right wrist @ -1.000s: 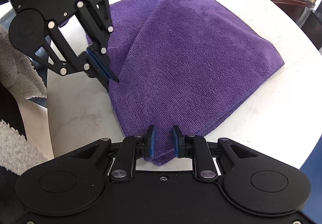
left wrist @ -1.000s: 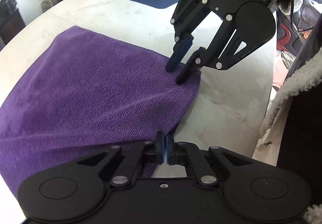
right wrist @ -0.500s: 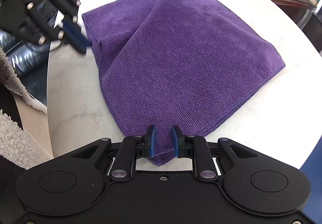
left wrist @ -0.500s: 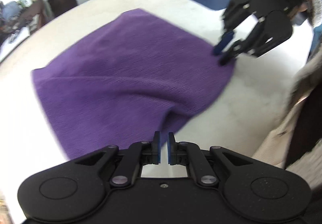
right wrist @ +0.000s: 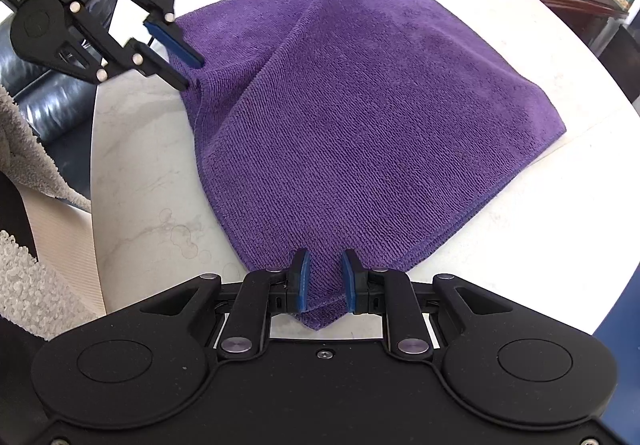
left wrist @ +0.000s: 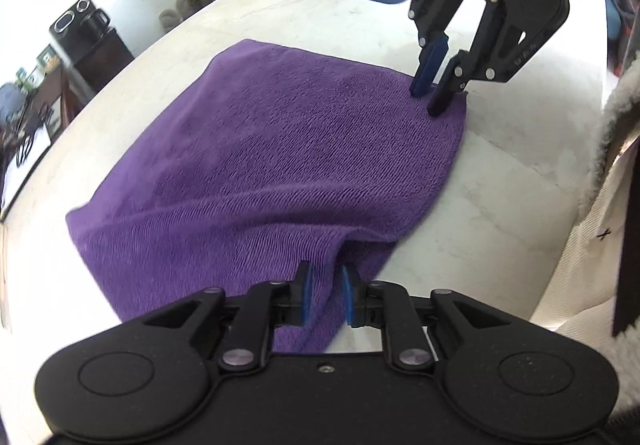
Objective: Fold towel
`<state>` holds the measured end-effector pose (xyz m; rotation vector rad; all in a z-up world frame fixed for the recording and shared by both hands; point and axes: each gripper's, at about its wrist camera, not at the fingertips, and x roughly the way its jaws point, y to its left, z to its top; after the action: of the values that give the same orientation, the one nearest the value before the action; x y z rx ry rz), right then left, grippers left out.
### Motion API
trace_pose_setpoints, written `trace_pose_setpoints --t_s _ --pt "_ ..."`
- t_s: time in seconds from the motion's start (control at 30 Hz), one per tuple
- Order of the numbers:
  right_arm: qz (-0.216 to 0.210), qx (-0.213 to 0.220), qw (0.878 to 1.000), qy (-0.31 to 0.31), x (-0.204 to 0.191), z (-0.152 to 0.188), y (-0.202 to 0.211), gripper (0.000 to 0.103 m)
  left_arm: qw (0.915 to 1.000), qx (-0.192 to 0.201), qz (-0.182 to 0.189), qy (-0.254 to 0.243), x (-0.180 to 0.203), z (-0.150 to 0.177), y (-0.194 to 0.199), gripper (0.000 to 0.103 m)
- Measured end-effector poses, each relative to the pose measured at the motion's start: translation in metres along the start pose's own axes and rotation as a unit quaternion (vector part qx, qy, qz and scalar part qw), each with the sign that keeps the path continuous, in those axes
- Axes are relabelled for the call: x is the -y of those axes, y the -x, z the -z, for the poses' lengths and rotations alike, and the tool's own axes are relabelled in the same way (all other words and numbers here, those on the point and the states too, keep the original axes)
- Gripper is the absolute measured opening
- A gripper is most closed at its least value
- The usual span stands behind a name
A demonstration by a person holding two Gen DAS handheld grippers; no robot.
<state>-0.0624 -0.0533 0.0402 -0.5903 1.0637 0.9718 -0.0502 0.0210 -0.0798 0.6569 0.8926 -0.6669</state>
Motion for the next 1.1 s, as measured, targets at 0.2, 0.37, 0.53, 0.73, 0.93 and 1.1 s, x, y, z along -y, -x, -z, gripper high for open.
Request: trace_pose_setpoints --t_s 0.2,0.37,0.53,0.73,0.93,1.1 --pt "0.000 -0.001 1.000 0.001 0.001 0.000 -0.001 0.017 0.9999 0.003 0.005 0.013 -0.010 -0.002 -0.009 0.011" --pt "0.002 0.000 1.000 -0.003 0.000 0.001 -0.003 0.018 0.9988 -0.003 0.011 0.048 -0.020 0.006 -0.004 0.002" --pt "0.002 -0.001 1.000 -0.004 -0.001 0.000 -0.003 0.018 0.9976 -0.010 0.021 0.065 -0.019 0.013 0.007 0.002" --pt "-0.001 -0.004 1.000 -0.002 0.001 -0.001 -0.004 0.018 0.9968 -0.015 0.006 0.079 -0.009 0.020 0.012 0.007" --pt "-0.003 -0.005 1.000 0.000 0.002 -0.002 -0.005 0.018 0.9945 -0.027 -0.036 0.095 -0.014 0.035 0.028 0.008" --pt "-0.005 -0.006 1.000 0.003 0.003 -0.002 -0.005 0.018 0.9925 -0.058 -0.073 0.079 -0.023 0.048 0.024 0.008"
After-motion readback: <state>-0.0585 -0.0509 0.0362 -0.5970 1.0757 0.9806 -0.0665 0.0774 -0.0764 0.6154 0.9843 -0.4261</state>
